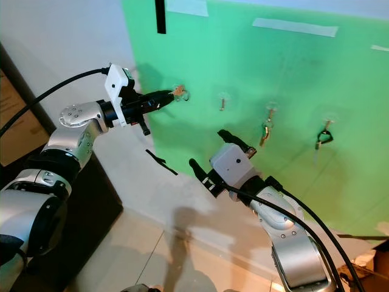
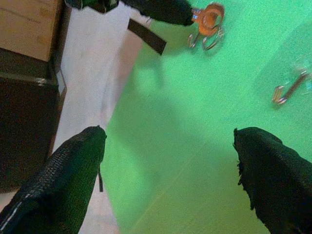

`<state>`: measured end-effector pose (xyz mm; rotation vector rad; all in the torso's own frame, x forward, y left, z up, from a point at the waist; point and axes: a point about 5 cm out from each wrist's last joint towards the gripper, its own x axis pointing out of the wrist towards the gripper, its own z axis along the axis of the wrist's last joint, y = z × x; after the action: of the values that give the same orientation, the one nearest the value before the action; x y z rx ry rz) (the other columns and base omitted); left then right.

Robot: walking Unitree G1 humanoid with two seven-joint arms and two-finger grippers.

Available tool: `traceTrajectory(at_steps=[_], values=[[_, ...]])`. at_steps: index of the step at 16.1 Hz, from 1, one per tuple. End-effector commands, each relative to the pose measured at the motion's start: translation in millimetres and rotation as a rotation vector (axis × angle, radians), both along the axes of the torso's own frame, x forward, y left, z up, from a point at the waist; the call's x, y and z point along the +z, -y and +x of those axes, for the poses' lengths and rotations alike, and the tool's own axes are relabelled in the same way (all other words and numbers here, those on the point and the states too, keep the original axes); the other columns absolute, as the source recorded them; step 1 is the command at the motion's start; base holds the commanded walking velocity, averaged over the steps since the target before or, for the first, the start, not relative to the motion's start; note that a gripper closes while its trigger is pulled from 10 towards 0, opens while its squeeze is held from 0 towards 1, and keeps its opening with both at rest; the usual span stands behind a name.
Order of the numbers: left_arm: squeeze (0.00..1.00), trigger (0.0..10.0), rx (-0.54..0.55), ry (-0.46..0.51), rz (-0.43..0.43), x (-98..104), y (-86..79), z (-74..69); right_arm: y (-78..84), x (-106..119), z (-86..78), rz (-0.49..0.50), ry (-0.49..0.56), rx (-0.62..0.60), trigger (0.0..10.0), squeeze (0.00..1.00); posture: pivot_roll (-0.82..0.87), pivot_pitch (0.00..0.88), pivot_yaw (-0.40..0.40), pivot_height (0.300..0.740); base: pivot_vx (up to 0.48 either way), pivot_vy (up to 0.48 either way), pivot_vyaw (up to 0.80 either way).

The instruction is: Hang keys on a hook

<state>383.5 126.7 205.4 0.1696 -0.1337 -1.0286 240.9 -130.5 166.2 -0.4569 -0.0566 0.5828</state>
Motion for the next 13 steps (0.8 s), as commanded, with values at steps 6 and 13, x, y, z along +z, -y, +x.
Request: traceTrajectory(at_steps=[6, 13], values=[[0.00, 0.0, -0.018, -0.003, 0.064, -7.4, -19.0, -5.4, -4.2, 0.5, -2.8, -0.002, -0.013, 0.030, 10.0, 1.00, -0.20, 0.000, 0.095, 0.740, 0.000, 0.000, 0.00], [0.00, 0.0, -0.011, -0.005, 0.087, -10.5, -23.5, -7.0, -2.5, -4.0, -0.7, -0.010, -0.025, 0.033, 10.0, 1.00, -0.20, 0.000, 0.090, 0.740, 0.000, 0.000, 0.00]])
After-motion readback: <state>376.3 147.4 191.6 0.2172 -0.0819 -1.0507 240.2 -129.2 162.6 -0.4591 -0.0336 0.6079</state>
